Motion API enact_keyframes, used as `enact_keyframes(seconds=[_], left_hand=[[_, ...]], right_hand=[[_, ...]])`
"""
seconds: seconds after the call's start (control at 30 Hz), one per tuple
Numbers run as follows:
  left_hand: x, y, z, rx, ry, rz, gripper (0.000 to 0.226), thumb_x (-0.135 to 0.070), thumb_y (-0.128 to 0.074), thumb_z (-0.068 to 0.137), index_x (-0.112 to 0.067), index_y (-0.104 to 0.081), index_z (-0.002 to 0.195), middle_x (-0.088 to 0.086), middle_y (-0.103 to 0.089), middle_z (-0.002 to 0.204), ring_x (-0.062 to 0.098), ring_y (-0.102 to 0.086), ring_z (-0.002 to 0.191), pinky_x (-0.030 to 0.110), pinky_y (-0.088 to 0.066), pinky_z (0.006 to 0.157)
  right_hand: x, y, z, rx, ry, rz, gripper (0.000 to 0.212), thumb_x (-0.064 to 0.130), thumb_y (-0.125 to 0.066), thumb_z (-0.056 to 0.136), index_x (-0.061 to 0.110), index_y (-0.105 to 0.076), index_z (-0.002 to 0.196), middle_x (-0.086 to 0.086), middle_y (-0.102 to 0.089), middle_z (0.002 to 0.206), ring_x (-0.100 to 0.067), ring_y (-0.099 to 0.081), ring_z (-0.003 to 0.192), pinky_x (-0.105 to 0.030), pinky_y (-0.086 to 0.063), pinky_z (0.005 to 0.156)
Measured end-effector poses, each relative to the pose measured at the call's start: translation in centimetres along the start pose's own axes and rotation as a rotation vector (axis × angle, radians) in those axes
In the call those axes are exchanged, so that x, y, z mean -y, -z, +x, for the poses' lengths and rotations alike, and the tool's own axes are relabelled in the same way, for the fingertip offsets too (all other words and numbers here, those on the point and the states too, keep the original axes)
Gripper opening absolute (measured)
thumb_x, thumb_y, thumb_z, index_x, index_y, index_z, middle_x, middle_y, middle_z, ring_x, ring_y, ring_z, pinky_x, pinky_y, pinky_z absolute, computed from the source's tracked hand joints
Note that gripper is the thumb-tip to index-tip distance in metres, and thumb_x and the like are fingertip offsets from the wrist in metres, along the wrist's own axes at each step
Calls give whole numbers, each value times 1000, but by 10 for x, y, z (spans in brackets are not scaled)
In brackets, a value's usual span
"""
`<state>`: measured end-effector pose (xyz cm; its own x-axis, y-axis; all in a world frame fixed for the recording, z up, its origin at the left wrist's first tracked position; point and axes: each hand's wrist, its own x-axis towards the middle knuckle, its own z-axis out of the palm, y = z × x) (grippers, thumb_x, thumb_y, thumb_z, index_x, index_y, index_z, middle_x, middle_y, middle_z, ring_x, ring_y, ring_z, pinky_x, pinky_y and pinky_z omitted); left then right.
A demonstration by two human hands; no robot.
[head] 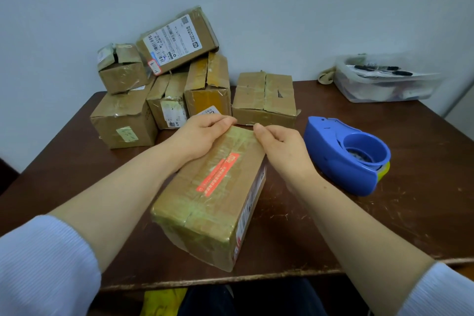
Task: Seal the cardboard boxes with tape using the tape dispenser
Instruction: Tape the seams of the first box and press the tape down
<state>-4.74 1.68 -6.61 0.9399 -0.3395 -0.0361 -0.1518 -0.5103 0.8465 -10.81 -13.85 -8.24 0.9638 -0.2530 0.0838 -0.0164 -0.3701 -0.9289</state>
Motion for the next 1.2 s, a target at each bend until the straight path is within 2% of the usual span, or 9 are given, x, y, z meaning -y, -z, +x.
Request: enact_keyframes(seconds=[0.1,0.27,0.53,0.67,0.77,0.83,0.9,1.0,1.2], left_hand=[[6,3,-6,-60,33,-166,24,-34,-57,93,-31,-66,115,-14,-63,118,4,-59,106,20,-44,92],[2,-1,-13,-112,-1,-135,18,-20,-55,95,-30,-69,91,-8,-70,90,7,-64,84,19,-49,83],[-6,1,-16,-78,100,-11,40,-29,-50,98,-18,-51,136,-5,-54,130,14,-51,121,27,-36,106],[-5,0,-18,-113,74,40,35,-24,-53,97,-17,-57,131,1,-54,137,17,-51,123,34,-37,109],[-6,8,-17,-54,60,402,42,-37,-46,98,-28,-47,139,5,-35,152,25,-28,140,39,-21,116],[-7,13,-16,-68,-54,685,48,-43,-40,98,-37,-32,145,4,-13,159,26,-4,147,45,-6,118],[-7,13,-17,-30,-163,584,48,-35,-43,98,-31,-34,145,4,-27,155,20,-20,144,39,-18,117],[-8,9,-19,-46,-166,441,32,-27,-47,98,-19,-61,126,4,-63,124,21,-54,118,32,-40,101],[-13,9,-21,-100,-84,366,30,-29,-52,96,-20,-65,121,0,-64,123,18,-55,118,28,-39,99]], right_hand=[[-9,-1,-7,13,-94,147,33,46,-48,94,18,-66,97,6,-67,95,-9,-62,93,-29,-49,83],[-13,-9,-4,-104,-28,74,36,33,-46,98,20,-55,66,8,-54,64,-11,-52,68,-32,-43,70],[-7,0,-19,12,-37,28,43,45,-32,100,15,-53,122,9,-52,101,-7,-48,97,-23,-34,82],[-6,-3,-21,-18,46,-159,33,33,-31,102,11,-56,99,3,-57,82,-13,-53,80,-27,-37,63],[4,10,-9,76,57,-332,32,28,-35,100,9,-55,85,-2,-56,78,-20,-53,79,-30,-40,65],[12,12,4,78,171,-518,28,25,-36,98,7,-56,105,-10,-58,111,-27,-53,104,-37,-45,85],[23,6,10,124,231,-568,31,27,-38,99,10,-54,118,-10,-53,130,-28,-49,119,-40,-43,96],[25,-5,13,240,135,-414,33,27,-47,98,2,-68,104,-17,-68,106,-33,-61,101,-44,-49,87],[20,4,7,182,0,-55,21,23,-60,93,9,-74,99,-7,-72,94,-21,-67,91,-37,-54,87]])
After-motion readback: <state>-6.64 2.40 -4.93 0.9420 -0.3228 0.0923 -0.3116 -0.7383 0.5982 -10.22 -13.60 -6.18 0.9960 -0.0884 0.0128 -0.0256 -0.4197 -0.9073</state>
